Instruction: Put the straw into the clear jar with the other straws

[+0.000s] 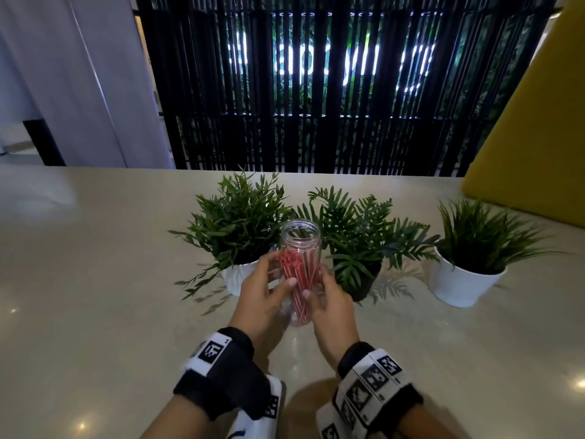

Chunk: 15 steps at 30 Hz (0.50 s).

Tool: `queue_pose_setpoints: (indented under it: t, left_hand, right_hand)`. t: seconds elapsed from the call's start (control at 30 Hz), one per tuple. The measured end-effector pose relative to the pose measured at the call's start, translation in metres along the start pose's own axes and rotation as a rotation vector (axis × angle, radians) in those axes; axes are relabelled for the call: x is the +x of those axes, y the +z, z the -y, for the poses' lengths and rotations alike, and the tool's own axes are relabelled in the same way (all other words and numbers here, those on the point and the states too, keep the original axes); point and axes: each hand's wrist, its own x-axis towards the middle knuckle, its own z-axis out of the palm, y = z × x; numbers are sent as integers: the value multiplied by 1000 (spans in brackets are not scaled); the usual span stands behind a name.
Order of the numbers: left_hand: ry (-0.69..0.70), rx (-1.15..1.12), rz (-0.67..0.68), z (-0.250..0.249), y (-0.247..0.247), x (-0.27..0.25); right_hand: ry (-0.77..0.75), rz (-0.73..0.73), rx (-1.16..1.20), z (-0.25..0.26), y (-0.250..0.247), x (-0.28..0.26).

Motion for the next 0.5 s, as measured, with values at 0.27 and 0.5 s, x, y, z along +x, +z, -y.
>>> queue_pose_setpoints:
  t: [0.27,0.5]
  left_hand:
    - [-30,61,6,17,-1,2]
    - [-61,55,18,3,-1,-4]
  right_hand:
    - [33,4,-26,-3,1,2]
    - [57,-14,-11,-3,-4,2]
